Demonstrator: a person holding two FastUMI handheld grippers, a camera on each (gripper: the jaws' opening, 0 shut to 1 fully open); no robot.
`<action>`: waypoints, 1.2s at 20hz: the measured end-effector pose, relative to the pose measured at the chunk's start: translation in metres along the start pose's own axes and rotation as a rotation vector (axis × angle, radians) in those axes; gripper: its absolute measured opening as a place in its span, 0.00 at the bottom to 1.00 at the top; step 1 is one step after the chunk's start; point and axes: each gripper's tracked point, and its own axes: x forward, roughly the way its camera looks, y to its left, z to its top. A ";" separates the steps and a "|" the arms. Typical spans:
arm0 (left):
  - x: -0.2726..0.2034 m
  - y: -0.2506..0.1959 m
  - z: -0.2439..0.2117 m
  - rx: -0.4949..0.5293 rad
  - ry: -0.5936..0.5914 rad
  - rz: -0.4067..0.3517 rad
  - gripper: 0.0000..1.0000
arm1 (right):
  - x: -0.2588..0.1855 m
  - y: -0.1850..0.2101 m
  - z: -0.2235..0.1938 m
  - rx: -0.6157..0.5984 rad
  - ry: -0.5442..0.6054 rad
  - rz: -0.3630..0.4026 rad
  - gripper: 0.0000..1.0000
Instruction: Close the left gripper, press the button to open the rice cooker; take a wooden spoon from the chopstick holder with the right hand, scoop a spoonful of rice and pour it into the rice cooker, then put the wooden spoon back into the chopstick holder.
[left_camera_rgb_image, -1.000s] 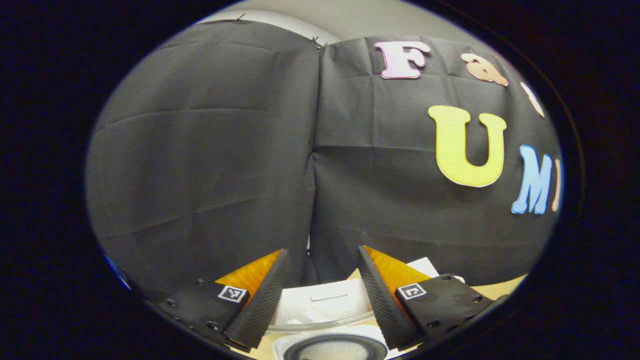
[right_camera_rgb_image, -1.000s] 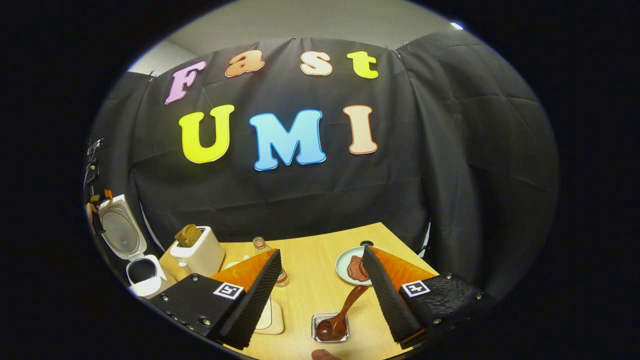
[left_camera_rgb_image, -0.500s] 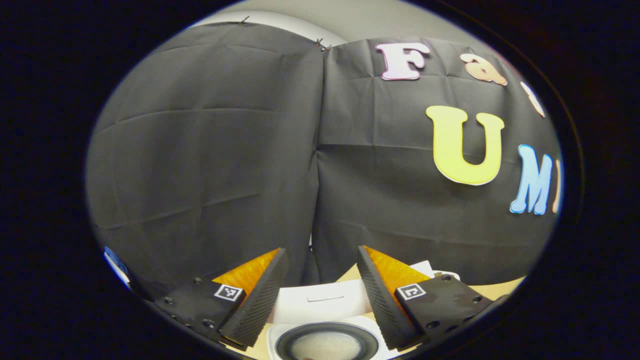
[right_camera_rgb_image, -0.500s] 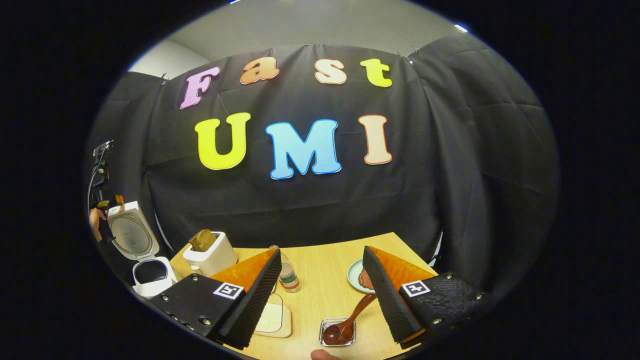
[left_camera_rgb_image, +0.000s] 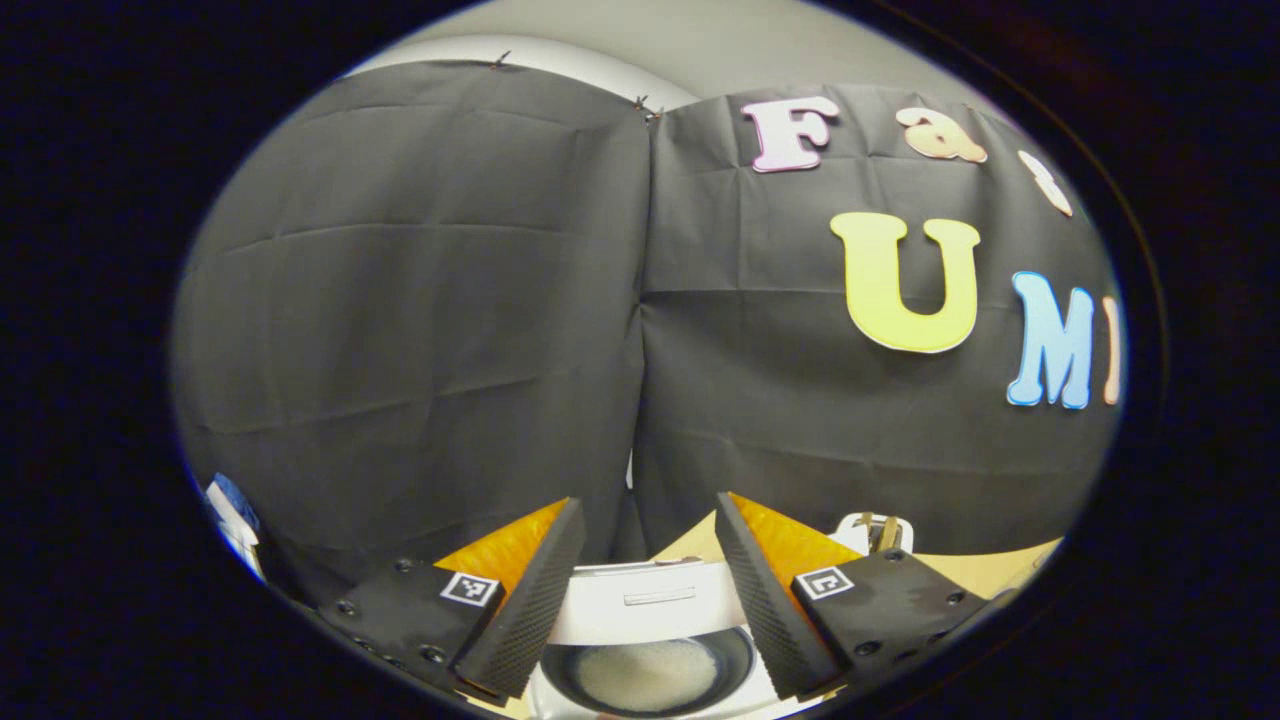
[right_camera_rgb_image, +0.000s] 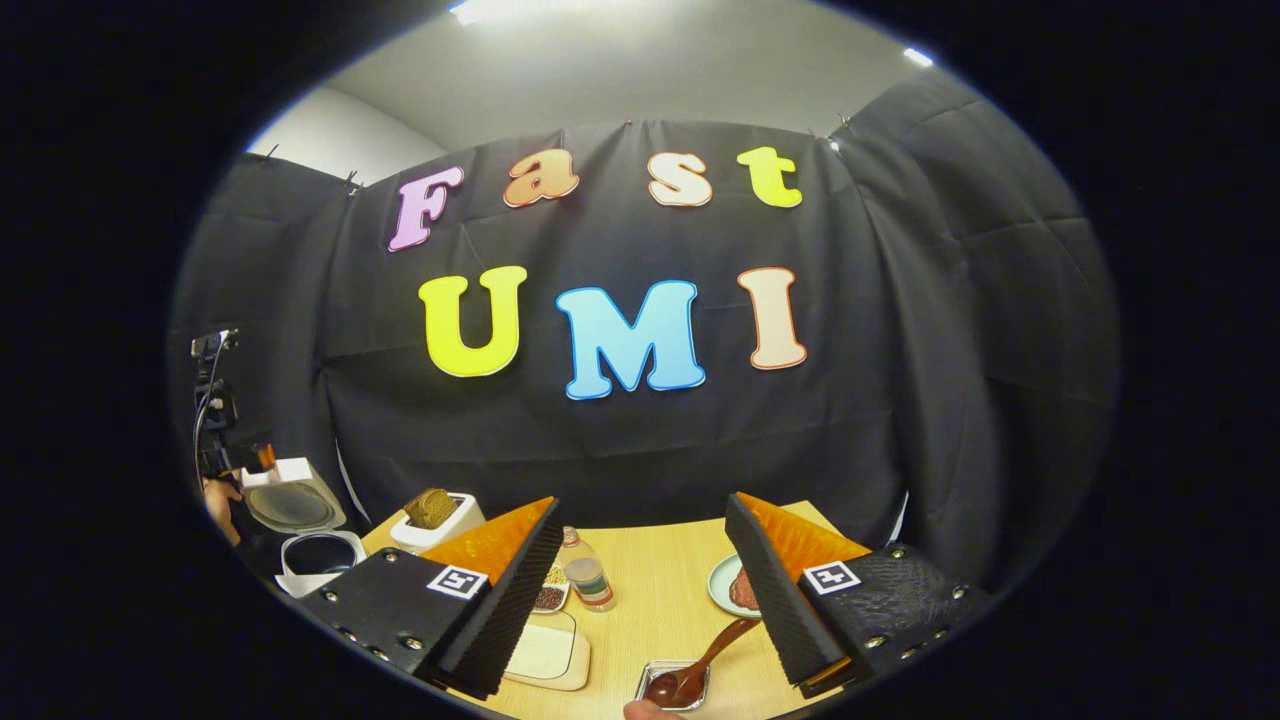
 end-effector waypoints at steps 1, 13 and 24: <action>-0.006 -0.003 -0.008 0.011 -0.001 0.005 0.88 | 0.000 -0.002 0.001 -0.003 -0.001 -0.003 0.99; -0.055 -0.014 -0.084 0.012 0.035 -0.022 0.93 | -0.029 -0.001 0.004 -0.069 0.003 -0.003 0.99; -0.065 -0.019 -0.135 0.038 0.096 -0.066 0.93 | -0.035 0.001 -0.016 -0.010 0.069 -0.008 0.99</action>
